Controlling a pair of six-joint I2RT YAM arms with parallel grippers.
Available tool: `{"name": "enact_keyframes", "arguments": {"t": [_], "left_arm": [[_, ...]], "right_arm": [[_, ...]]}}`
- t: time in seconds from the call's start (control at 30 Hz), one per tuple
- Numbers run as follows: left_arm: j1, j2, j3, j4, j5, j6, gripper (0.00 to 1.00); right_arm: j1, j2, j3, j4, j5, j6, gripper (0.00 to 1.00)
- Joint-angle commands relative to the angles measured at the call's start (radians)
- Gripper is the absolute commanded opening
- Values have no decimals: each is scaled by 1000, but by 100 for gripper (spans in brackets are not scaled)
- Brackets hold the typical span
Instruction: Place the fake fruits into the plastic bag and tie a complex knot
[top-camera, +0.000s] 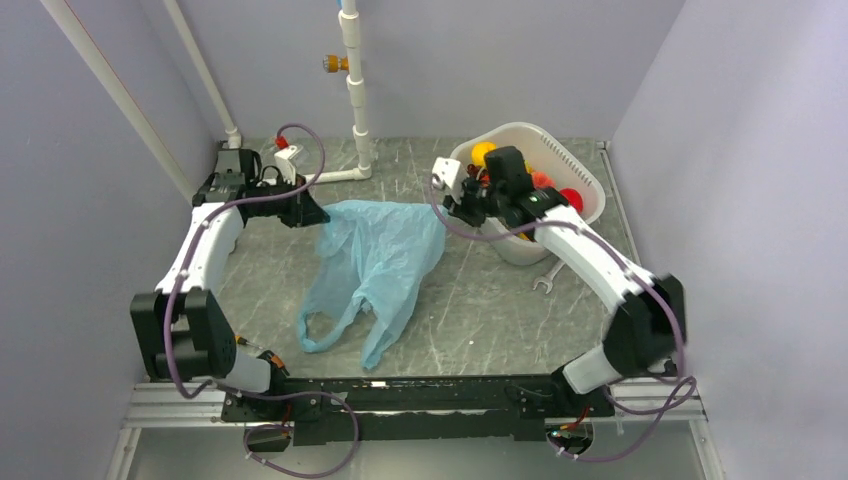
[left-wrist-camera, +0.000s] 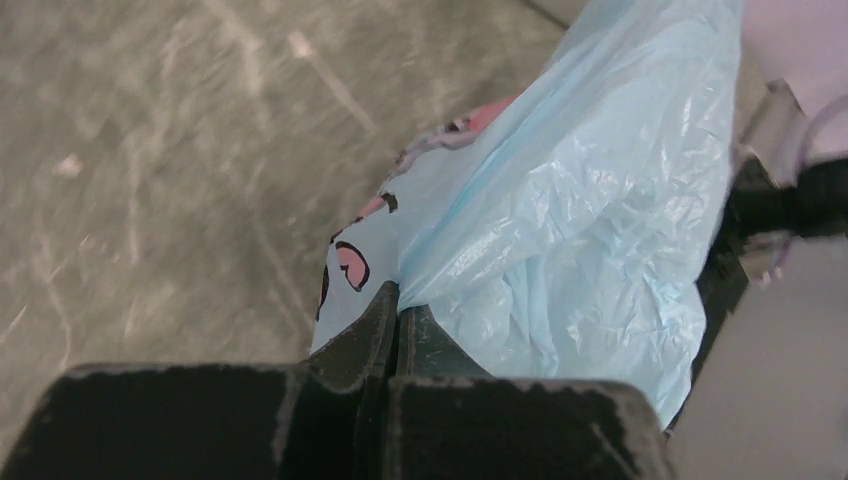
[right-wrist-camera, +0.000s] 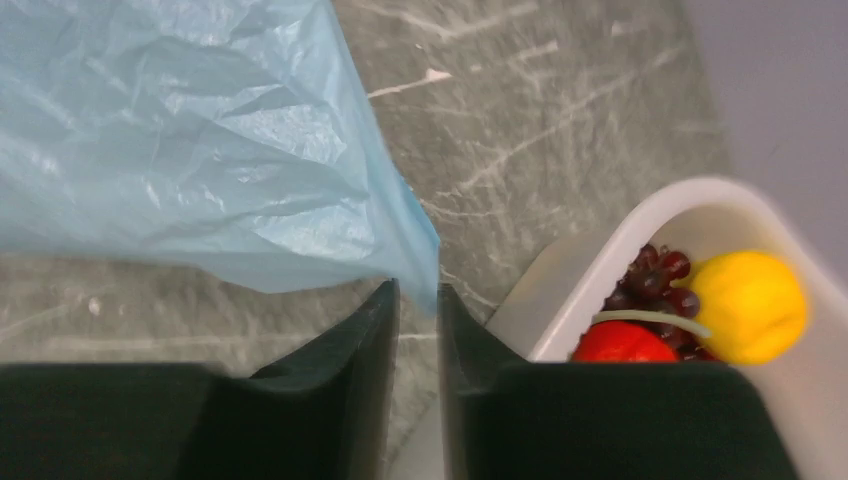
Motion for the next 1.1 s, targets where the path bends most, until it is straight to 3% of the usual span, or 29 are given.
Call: {"name": "enact_keyframes", "arguments": {"t": [0.0,0.03,0.1,0.17,0.23,0.27,0.43,0.53,0.63,0.77,0.83,0.93,1.07], "left_arm": [[13,92,1,159,-296,-210,0],[17,114,-2,169,-338,-230,2],[20,149,6,167,-401,-244,31],[29,140,18,158,-424,-237,57],[39,75,15,142,-376,-173,93],[41,20,1,133,-353,-113,98],[19,-311,-217,129,-257,156,99],[-142,-414,-278,42,-299,219,99],[-287,-498,-422,126,-372,120,99],[-467,-536,-555,215,-445,101,100],[-580,-539,-613,278,-498,127,99],[-666,-513,-639,294,-562,180,99],[-785,-465,-653,271,-642,204,99]], "right_arm": [[-21,170,201,-15,181,60,51],[-23,176,227,-19,190,94,67],[-20,164,262,-58,168,168,83],[-10,155,287,-138,104,266,87],[8,142,280,-208,7,357,89],[18,127,244,-202,-31,403,89],[86,92,76,-47,-133,594,86],[131,149,100,-65,-124,720,99],[150,132,15,7,-78,876,100],[204,128,-68,124,-84,1032,100],[239,158,-68,119,-35,1058,100],[249,203,-92,95,54,1071,99],[250,255,-124,115,86,1084,83]]}}
